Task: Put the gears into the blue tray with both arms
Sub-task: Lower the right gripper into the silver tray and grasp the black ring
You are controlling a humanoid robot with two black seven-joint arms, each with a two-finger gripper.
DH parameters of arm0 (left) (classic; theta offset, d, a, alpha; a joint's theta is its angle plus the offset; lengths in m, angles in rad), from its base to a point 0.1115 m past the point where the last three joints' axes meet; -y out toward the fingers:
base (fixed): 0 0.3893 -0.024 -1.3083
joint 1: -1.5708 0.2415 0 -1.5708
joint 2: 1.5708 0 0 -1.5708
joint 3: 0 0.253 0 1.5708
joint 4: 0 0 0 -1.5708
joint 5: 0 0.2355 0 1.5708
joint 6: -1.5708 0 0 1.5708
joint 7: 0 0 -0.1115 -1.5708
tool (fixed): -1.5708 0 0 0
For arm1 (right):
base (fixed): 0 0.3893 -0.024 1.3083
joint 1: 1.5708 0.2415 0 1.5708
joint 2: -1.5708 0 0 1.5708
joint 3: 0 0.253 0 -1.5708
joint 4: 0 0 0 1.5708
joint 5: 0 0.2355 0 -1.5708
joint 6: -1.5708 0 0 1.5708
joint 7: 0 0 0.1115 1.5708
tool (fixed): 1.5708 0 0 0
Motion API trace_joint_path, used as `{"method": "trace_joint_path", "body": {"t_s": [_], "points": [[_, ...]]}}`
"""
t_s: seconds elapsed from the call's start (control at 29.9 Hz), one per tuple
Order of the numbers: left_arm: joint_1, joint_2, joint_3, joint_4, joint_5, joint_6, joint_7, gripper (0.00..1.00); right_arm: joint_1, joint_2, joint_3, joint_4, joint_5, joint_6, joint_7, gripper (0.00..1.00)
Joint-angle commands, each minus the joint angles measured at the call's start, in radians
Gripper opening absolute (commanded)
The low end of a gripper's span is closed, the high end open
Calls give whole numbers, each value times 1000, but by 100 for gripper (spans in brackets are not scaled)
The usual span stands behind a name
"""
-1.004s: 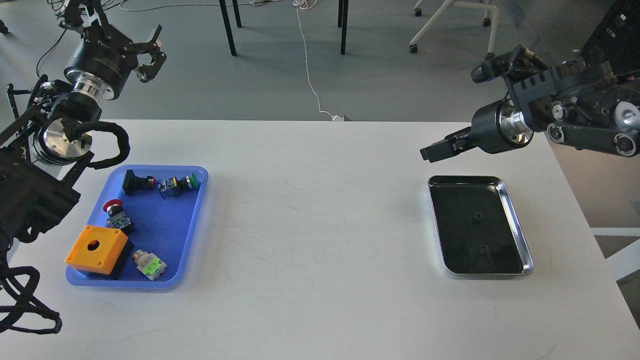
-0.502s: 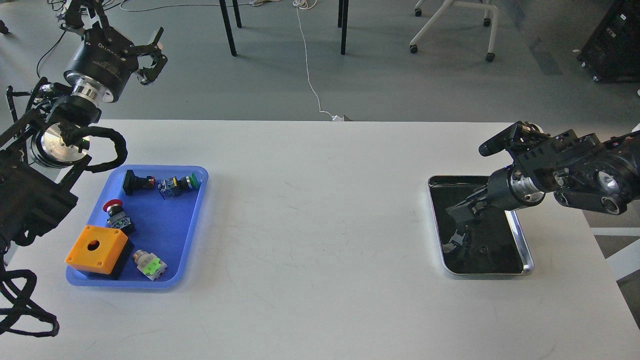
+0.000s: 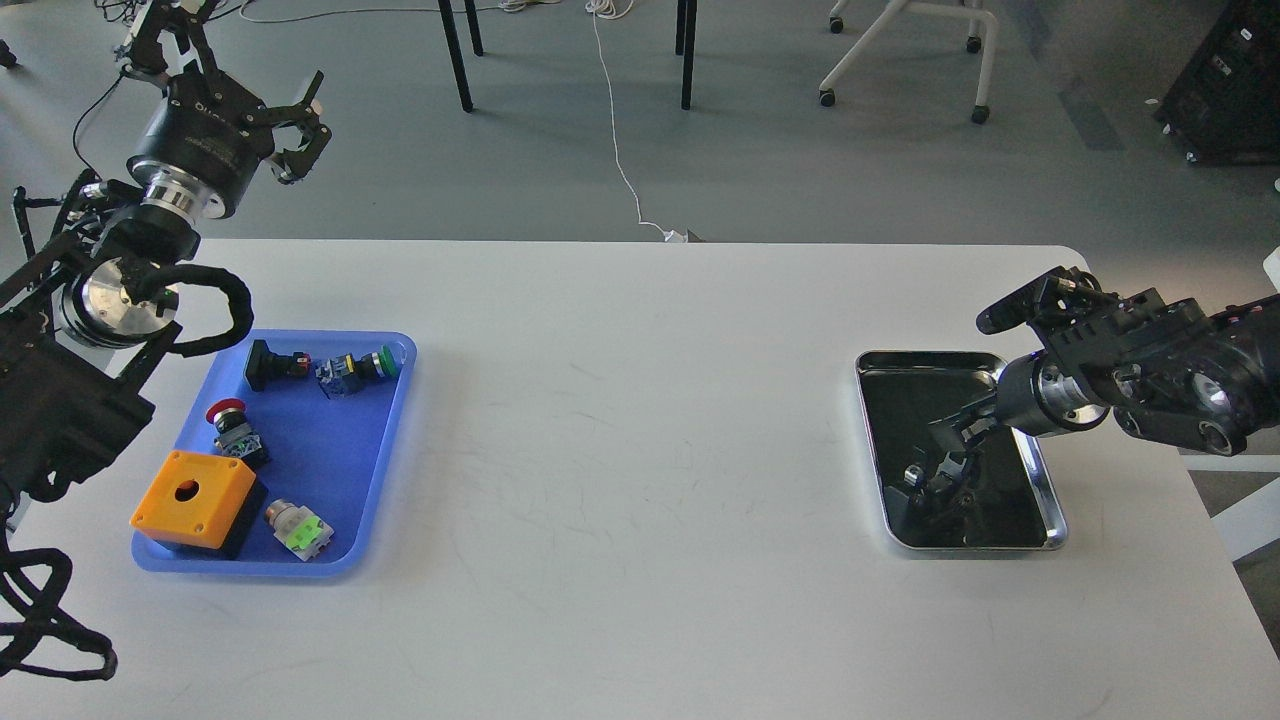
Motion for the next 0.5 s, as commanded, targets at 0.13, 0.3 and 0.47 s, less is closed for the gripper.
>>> {"method": "trace_joint_path", "body": {"t_s": [0.13,0.3,0.47], "points": [[0,-1,-1,2,0,-1,1,98,-23,1,11,0,1,-2,-6,54],[0,1,-1,8,-2,-4,1,98,-27,0,11,-1,1,-4,-15,49],[0,1,-6,9,-5,-3,1,98,-35,1,11,-9,1,-6,-15,34]]}}
